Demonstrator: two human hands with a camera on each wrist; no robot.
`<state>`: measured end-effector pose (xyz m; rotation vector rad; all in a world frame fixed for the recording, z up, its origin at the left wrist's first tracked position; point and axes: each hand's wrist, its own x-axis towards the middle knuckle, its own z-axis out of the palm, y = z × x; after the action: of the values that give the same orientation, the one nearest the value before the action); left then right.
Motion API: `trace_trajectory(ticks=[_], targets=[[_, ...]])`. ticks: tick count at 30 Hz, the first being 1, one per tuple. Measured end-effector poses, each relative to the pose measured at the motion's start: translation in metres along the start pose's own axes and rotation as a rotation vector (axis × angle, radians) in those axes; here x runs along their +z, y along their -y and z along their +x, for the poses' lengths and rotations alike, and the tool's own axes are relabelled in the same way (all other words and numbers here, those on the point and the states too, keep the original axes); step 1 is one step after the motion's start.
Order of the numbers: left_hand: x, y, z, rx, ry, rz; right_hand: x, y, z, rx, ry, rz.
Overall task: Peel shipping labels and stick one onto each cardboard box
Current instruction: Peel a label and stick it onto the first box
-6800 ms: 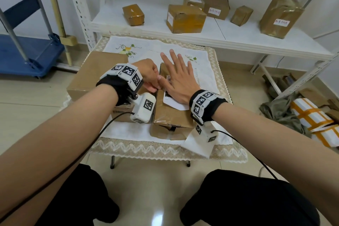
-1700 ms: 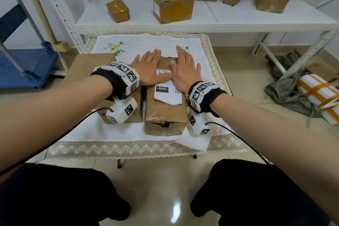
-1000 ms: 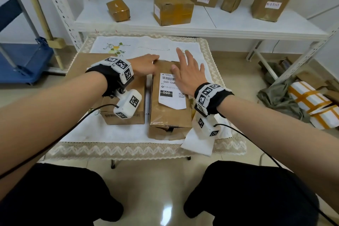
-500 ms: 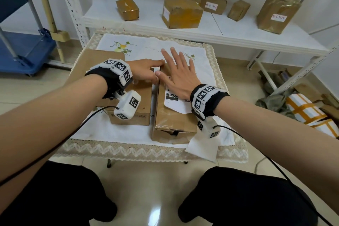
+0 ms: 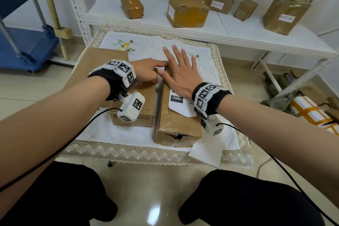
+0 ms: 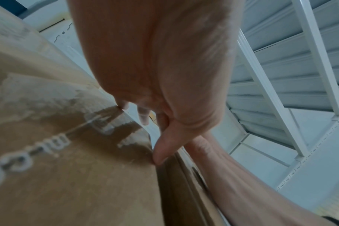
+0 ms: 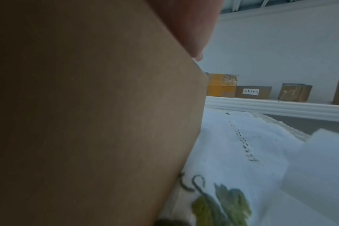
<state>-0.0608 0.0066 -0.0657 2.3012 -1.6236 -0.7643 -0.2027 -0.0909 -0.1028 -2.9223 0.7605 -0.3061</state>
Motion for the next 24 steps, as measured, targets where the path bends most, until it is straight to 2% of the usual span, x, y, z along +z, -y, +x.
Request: trace_trajectory(ticks=[16, 24], targets=[[-0.003, -0.009, -0.006, 0.022, -0.029, 0.011, 0.001, -0.007, 0.015, 0.015, 0.013, -0.049], [-0.002, -0.012, -0.001, -0.019, -0.071, 0.103, -0.004, -0.009, 0.005, 0.061, 0.009, -0.016]])
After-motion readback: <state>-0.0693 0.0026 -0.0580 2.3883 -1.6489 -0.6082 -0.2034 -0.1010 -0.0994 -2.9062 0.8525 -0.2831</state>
